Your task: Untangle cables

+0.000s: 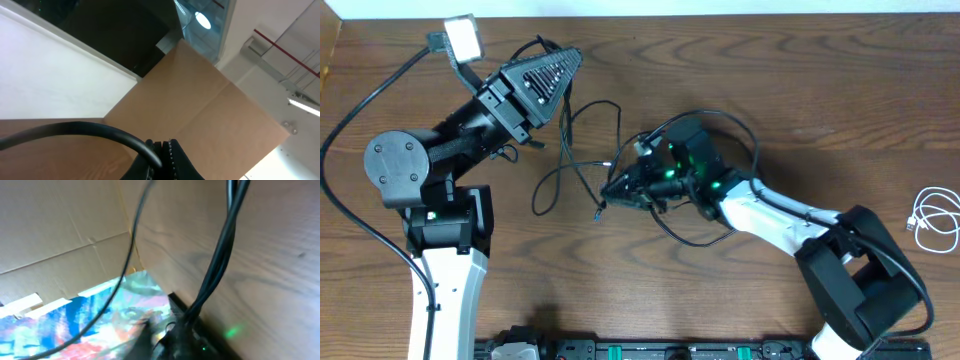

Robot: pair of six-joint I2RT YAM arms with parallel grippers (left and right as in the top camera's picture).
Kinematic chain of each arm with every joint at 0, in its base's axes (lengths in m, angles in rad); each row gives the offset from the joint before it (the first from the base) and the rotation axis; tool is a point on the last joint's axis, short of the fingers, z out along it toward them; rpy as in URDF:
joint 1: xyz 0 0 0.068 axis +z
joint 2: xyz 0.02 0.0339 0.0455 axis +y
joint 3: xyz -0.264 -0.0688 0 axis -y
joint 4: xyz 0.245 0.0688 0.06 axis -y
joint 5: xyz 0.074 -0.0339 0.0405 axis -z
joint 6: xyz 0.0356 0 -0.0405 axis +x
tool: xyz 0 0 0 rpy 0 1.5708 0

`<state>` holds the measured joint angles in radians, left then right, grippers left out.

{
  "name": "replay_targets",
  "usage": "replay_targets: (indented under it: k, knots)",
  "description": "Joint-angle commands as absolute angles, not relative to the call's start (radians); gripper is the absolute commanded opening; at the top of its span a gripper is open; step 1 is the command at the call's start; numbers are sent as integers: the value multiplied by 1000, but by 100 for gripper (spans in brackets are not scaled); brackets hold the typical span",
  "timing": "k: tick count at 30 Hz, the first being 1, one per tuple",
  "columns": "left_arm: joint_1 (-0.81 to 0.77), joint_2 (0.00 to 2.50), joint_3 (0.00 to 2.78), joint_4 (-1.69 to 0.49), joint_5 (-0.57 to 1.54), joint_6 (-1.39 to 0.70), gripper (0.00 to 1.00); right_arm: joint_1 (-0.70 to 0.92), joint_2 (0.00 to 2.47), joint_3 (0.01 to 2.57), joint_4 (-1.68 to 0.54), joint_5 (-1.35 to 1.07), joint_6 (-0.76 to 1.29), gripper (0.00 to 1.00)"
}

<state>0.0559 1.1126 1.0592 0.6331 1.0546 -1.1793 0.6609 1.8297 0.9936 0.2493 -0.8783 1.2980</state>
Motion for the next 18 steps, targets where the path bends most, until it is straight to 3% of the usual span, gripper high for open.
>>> replay_targets:
  k: [1,4,8,10,11,12,13,18]
  knots:
    - [55,1093,1068,645,1110,-1184,8,669,1832,998,299,-806,1291,1]
    - [55,1093,1068,645,1178,-1183,8,659,1831,998,419,-777,1171,1]
    - [56,1094,1068,645,1238,-1177,8,624,1826,998,474,-848,1172,3]
    - [56,1094,1068,645,1239,-1158,7,602,1826,998,471,-906,1171,45]
    - [56,1094,1068,645,1239,-1145,7,593,1826,998,470,-928,1164,61]
    - [56,1094,1068,645,1239,-1130,8,587,1826,998,465,-943,1161,95]
    - [56,1094,1068,645,1239,-1114,8,582,1826,998,456,-952,1160,99]
    - [56,1094,1068,645,1238,-1093,8,566,1826,998,327,-855,1082,99]
